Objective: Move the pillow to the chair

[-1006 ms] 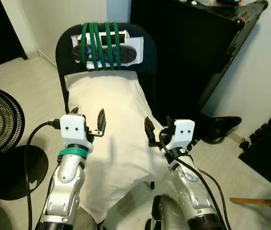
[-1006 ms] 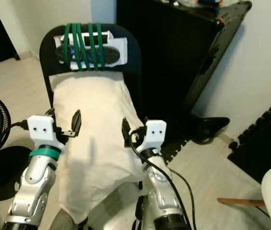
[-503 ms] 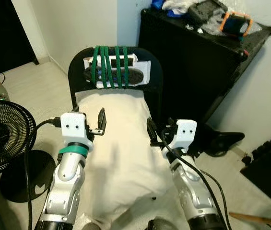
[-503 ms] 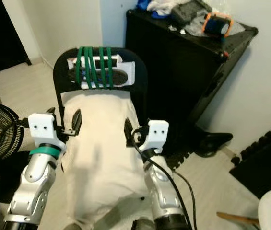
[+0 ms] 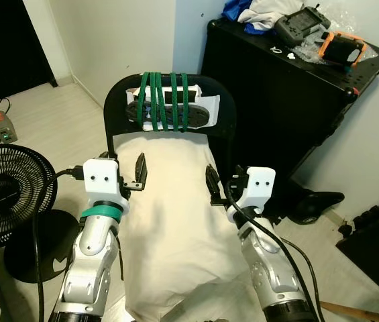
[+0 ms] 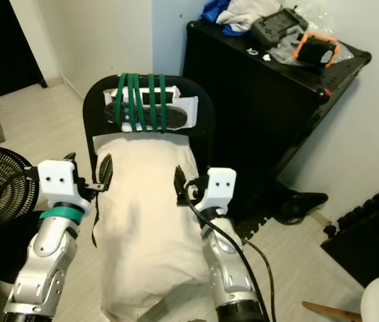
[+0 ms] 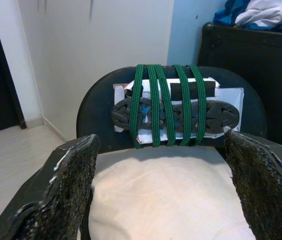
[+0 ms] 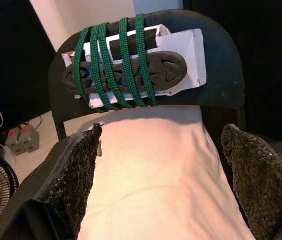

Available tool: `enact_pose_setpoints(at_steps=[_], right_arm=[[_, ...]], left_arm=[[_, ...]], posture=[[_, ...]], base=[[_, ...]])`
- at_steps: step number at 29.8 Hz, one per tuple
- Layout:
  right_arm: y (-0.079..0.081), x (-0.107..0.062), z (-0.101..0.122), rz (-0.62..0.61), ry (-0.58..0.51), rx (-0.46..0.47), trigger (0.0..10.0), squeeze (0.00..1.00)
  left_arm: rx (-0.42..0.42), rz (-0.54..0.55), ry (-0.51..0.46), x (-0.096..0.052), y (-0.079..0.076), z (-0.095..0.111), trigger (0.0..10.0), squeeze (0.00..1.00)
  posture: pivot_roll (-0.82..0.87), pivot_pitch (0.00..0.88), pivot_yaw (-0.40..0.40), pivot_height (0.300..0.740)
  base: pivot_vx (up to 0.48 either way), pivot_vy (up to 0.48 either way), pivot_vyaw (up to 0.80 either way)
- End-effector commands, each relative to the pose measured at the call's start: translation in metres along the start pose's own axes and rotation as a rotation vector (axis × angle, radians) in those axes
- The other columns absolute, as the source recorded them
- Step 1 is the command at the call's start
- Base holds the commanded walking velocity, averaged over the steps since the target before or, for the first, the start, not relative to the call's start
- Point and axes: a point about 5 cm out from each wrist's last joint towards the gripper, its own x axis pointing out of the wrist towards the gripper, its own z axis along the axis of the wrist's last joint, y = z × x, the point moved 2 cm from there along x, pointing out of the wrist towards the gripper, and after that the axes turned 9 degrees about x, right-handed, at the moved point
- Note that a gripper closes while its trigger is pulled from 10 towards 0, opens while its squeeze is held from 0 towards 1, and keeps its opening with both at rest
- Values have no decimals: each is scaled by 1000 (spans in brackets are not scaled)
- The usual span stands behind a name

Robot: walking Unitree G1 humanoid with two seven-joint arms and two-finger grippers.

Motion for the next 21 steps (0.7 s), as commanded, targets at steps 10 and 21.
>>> enact_pose_setpoints(at_steps=[10,21], right_arm=[[-4,-4,-11,-27,46,-30,10000,0],[-4,-4,-9,-8,41,-93,10000,0]], left_arm=[[0,-8,44,-2,-1,-8,10000,0],[-4,-4,63,-4,-2,-12,10000,0]], posture=[[49,26,24,740],[47,26,18,740]], base=[[0,0,0],[0,0,0]])
